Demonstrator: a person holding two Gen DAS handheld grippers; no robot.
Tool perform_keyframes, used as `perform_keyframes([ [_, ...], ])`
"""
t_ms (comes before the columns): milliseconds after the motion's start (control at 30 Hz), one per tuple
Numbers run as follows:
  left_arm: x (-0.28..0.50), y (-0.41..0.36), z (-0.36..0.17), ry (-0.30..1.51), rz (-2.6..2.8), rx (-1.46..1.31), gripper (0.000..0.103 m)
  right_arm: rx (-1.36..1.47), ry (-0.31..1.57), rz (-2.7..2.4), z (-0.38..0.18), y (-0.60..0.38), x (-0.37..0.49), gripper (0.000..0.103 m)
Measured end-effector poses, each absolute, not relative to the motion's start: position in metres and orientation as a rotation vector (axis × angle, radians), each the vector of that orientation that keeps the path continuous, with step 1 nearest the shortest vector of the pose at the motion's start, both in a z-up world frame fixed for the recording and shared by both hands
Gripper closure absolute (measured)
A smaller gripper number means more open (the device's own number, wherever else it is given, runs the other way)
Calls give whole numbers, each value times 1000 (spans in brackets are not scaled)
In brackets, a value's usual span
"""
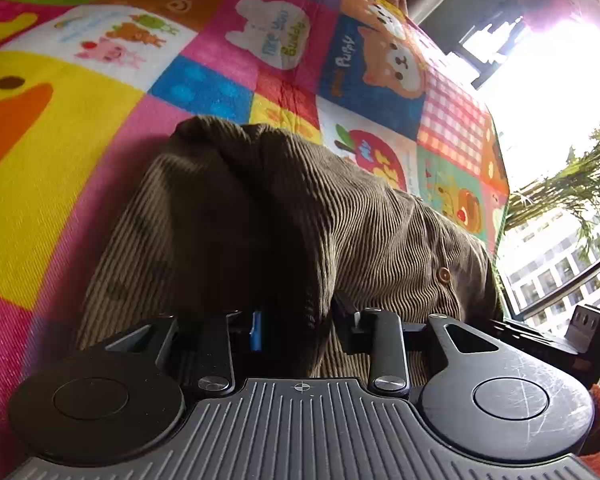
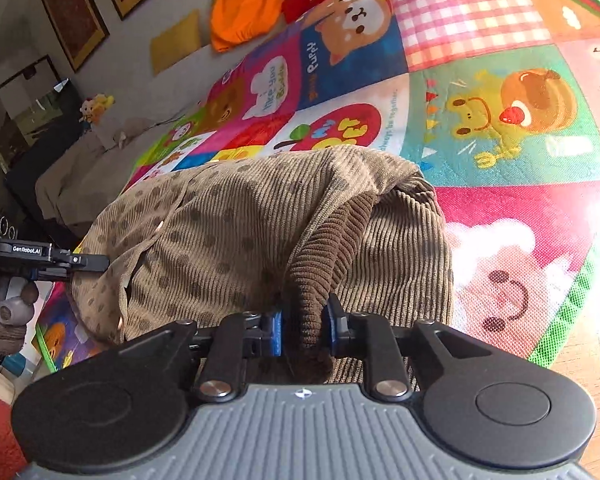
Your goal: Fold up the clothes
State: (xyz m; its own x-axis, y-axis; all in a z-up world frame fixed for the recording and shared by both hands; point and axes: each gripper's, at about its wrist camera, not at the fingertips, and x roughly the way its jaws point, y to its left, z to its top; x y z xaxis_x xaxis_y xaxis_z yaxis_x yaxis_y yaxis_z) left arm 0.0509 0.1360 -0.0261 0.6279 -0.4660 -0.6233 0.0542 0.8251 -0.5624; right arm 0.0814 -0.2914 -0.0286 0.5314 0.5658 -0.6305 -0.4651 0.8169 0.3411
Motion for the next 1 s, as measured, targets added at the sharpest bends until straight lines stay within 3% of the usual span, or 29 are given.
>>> perform_keyframes([
  [67, 53, 138, -10, 811, -308, -496, 58, 127, 778, 611, -17, -299, 83, 68],
  [167, 55, 141, 18, 712, -335, -511, 41, 117, 735, 591, -3, -304, 89, 50],
  [300, 75, 118, 40, 618, -480, -561, 20, 68, 731, 623, -8, -277, 105, 48],
  [567, 119, 64, -31, 800, -485, -528, 18, -30, 722, 687, -18, -221, 138, 45],
  [667, 112, 74, -25, 795, -491, -538, 16, -52, 681, 702, -31, -221, 129, 43],
  [733, 107, 87, -15, 792, -466, -563, 7, -33, 709, 711, -23, -227, 131, 42],
  [867, 98, 124, 0, 753, -354, -600, 5, -10, 704, 723, -2, -243, 139, 39],
  [900, 101, 135, -2, 758, -324, -632, 5, -14, 693, 723, 3, -248, 143, 37],
  [967, 111, 151, -11, 790, -265, -701, 5, -36, 667, 694, 8, -254, 153, 22],
  [1000, 118, 156, -18, 806, -261, -735, 5, -31, 668, 676, 7, -258, 161, 22],
])
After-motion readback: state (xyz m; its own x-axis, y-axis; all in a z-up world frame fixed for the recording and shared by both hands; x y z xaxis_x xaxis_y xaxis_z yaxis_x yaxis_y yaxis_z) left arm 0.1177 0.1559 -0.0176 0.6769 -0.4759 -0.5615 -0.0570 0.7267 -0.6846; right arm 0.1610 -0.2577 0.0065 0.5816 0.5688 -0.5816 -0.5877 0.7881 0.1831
